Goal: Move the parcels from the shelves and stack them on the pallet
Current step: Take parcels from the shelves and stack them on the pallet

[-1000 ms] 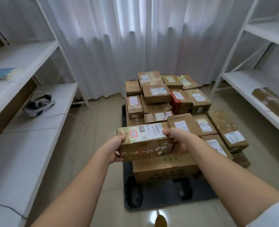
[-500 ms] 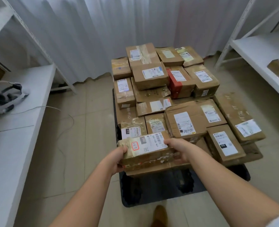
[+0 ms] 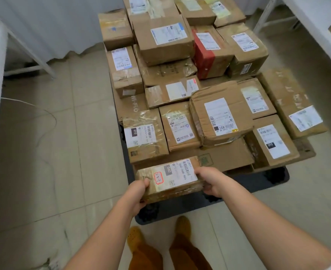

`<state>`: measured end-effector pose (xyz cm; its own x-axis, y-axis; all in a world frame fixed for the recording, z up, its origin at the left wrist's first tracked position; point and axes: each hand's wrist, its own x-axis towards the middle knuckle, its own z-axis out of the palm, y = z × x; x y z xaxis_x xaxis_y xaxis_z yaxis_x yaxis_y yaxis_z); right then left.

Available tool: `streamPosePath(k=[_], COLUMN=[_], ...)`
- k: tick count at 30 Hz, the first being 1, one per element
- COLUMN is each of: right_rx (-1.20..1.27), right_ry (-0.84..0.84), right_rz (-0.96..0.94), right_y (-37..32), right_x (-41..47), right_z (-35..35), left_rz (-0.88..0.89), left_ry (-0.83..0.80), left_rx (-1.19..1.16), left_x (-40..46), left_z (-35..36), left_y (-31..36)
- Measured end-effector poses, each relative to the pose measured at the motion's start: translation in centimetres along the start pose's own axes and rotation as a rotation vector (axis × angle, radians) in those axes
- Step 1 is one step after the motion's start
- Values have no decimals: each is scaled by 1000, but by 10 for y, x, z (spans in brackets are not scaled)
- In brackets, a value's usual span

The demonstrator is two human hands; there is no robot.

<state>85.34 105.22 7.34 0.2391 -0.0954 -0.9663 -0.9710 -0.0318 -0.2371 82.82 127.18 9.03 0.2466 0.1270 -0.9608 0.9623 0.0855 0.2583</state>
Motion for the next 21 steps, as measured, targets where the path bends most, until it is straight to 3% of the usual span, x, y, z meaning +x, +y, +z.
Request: streamPosePath(k=[21], right_rx=[-29], right_ry=[-90], right_rz=[-126], right_y=[8], right_x=[63], right_z=[37], left_rz=[176], left_ry=[130], left_rx=[-63], left_x=[53], left_z=[-13], left_y=[1])
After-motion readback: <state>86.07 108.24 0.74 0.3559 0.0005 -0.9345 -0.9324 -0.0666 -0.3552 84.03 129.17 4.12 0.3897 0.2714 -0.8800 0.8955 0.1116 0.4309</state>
